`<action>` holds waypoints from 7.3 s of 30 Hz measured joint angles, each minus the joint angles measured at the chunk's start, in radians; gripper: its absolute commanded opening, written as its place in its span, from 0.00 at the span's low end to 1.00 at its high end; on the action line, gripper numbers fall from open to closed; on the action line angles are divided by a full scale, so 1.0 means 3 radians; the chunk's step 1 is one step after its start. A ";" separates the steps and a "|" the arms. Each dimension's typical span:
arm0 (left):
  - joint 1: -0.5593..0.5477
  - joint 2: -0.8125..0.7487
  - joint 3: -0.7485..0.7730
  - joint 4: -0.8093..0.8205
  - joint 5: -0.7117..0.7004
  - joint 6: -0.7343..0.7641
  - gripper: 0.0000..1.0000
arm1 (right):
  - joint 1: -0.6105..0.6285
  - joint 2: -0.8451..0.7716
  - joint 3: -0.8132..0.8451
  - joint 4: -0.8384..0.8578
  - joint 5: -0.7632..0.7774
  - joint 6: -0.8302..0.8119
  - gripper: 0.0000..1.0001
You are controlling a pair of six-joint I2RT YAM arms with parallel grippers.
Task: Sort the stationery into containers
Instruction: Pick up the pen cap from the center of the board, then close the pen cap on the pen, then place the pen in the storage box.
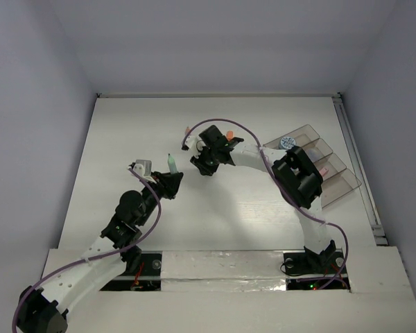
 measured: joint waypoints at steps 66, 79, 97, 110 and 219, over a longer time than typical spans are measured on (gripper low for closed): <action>-0.0008 0.1246 0.0001 0.0599 0.0385 0.0099 0.00 | 0.0619 -0.1439 -0.1629 0.2946 0.1133 0.3399 0.00; -0.0008 0.1188 0.0001 0.0585 0.0334 0.0098 0.00 | 0.0635 -0.1439 -0.1675 0.3017 0.1165 0.3360 0.00; -0.0013 0.1078 0.0001 0.0514 0.0165 0.0055 0.00 | 0.0922 -0.1439 -0.1754 0.3159 0.1648 0.3128 0.00; -0.0023 0.0979 0.0000 0.0448 0.0161 -0.0094 0.00 | 0.1031 -0.1439 -0.1815 0.3301 0.1890 0.3101 0.00; -0.0094 -0.0557 -0.0009 -0.0103 0.0565 -0.0286 0.85 | -0.0572 -0.2538 -0.2204 0.2223 0.2018 0.3337 0.00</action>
